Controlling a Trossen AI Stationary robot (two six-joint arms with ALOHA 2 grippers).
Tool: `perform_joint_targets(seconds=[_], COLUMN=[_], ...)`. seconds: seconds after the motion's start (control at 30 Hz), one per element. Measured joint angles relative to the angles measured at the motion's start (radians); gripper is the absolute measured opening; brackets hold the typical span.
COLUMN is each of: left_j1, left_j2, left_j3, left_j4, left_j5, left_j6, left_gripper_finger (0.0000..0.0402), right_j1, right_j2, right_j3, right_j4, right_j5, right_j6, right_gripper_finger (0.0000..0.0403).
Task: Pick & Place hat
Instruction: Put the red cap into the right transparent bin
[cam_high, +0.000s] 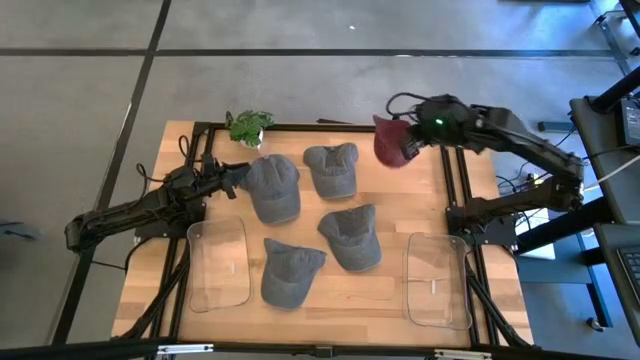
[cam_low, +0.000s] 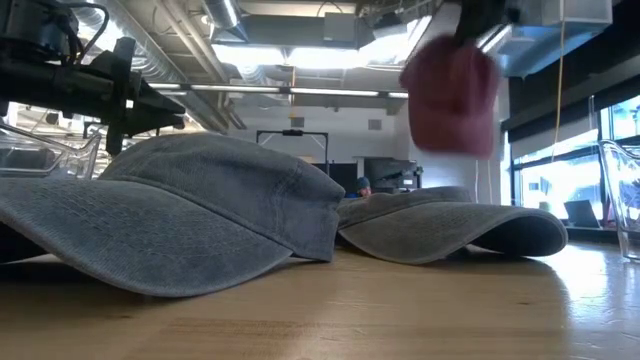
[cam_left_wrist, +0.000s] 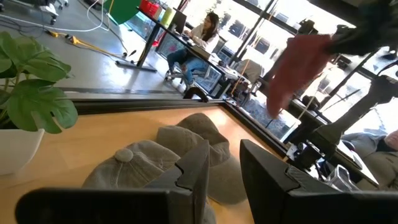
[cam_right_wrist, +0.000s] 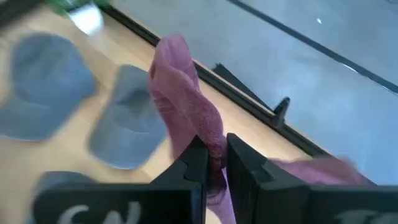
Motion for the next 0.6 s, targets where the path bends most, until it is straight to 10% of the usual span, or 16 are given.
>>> perform_joint_targets(seconds=[0.6], left_j1=[0.0], left_j2=[0.0], left_j3=[0.0], left_j4=[0.0], left_j5=[0.005], left_j6=[-0.026], left_gripper_finger=[0.0086], right_j1=[0.712], right_j2=[0.007], right_j3=[0.118], right_j4=[-0.341], right_j5=[0.029], right_j6=[0.764], right_gripper_finger=[0.0041])
